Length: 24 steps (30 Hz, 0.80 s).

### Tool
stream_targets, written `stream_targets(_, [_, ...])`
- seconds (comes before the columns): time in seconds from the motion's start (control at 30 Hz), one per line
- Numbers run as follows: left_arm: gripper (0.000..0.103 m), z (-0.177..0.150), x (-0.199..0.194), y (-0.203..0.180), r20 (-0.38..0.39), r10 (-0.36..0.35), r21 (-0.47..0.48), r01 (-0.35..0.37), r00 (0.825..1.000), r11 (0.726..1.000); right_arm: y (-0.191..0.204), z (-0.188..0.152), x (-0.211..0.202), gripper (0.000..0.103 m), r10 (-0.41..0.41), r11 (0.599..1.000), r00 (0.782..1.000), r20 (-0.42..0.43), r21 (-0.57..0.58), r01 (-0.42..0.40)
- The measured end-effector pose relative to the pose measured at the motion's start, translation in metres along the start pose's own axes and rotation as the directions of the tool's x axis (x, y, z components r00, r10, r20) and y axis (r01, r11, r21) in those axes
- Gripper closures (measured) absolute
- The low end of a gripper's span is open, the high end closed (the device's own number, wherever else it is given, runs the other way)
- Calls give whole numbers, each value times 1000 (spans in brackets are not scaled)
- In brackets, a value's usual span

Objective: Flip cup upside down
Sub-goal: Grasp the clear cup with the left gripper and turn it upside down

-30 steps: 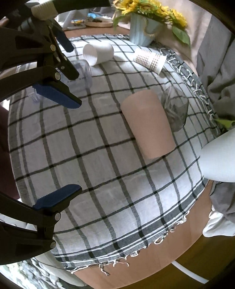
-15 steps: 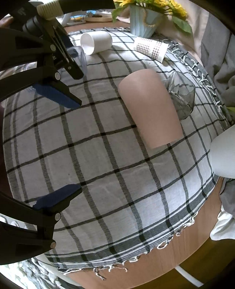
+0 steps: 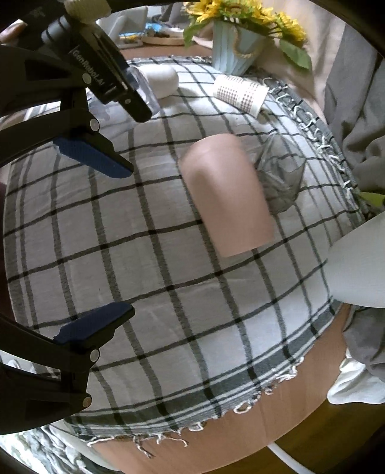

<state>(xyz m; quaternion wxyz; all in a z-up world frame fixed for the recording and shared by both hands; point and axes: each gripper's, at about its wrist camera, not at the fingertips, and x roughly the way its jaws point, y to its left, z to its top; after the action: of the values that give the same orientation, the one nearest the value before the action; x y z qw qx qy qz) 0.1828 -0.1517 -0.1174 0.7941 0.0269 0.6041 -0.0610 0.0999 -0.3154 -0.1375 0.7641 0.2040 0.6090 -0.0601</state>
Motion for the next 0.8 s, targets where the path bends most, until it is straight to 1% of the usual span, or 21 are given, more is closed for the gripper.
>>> stream_targets(0.2, [32,5,-7,-5,66,-8,15,7,998,1000,-4,3,-12,17,2,1000,999,33,6,-2])
stream_targets(0.37, [32,3,-12,-4,112,2,8,-3,994,1000,-6,3,-14,17,-5,1000,999,36,6,5])
stream_targets(0.57, [32,-1,-22,-10,196,4,22,-9,981,1000,-6,-2,-16,17,-18,1000,999,39,-15,18])
stream_targets(0.67, [33,1,-18,-14,189,7,42,-15,982,999,-5,-4,-15,17,-19,999,999,39,-24,20])
stream_targets(0.8, [33,3,-17,-13,189,9,29,-15,982,999,-6,-4,-15,17,-24,999,999,38,-22,25])
